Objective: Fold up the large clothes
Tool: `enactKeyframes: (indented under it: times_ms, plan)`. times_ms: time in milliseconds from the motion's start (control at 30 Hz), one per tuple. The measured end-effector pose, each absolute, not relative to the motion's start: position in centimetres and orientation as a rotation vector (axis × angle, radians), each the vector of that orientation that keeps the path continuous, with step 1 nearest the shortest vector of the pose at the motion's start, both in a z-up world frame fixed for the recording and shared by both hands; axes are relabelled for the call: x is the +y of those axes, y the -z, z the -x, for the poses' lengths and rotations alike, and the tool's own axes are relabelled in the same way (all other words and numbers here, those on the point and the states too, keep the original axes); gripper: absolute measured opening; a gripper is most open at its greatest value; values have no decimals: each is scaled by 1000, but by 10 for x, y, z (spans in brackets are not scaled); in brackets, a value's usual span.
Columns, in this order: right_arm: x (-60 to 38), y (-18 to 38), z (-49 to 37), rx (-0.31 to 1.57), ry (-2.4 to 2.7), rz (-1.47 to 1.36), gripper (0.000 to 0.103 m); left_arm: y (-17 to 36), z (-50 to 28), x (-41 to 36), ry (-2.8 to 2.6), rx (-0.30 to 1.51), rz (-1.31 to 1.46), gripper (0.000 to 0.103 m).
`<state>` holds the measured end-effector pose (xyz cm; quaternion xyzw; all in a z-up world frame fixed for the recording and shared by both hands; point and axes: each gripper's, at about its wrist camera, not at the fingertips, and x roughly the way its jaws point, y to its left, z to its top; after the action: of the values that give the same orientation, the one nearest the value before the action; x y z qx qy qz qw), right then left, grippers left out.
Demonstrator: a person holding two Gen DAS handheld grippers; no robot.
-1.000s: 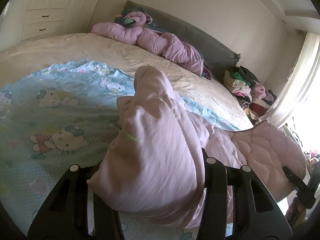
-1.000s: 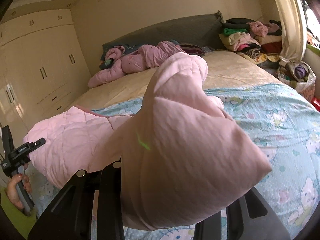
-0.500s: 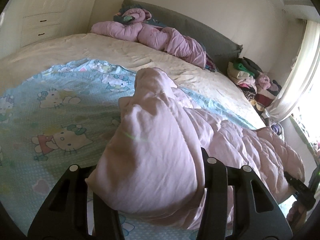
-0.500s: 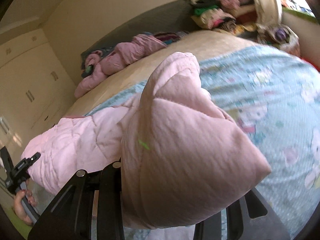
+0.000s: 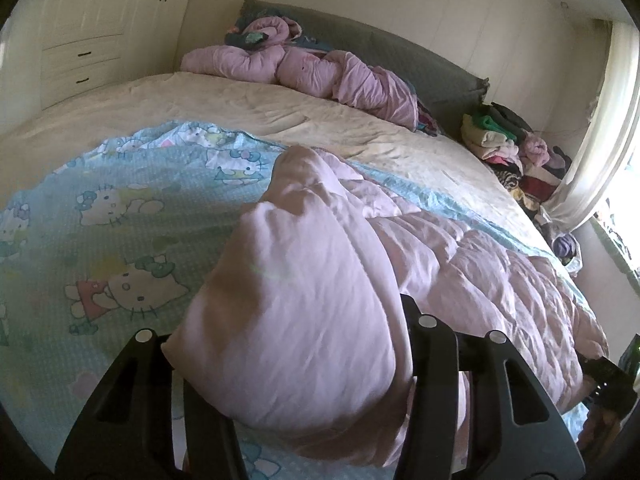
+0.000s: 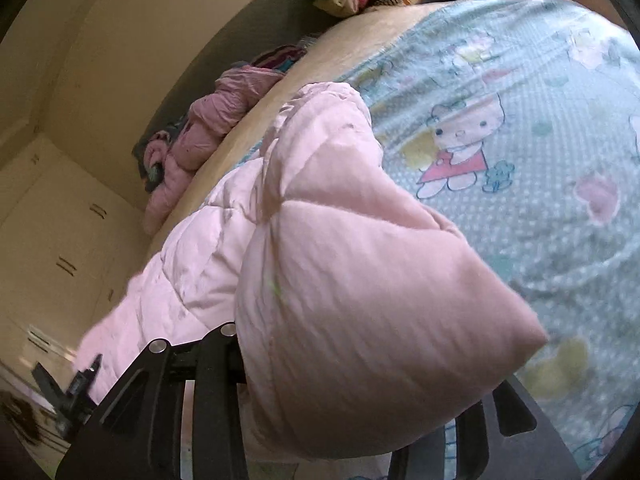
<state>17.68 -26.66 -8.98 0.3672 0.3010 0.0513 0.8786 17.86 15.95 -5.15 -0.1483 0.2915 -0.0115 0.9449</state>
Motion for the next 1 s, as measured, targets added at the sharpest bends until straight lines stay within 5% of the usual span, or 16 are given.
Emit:
enactKeyframes:
  times_ms: [600,733,833,1000]
  plan:
    - [-259,78,-189,687,-56,-683,38,58,-179,161,4,623,310,44]
    - [-261,81,-188,704,-25,-702,56,58,-178,161,7,625,317,44]
    - [-267,83,-183,725,4,-762,89,59,-178,165,13,628,330,44]
    - [-272,70,-164,696,89,-699,95,60,-179,167,20,634,343,46]
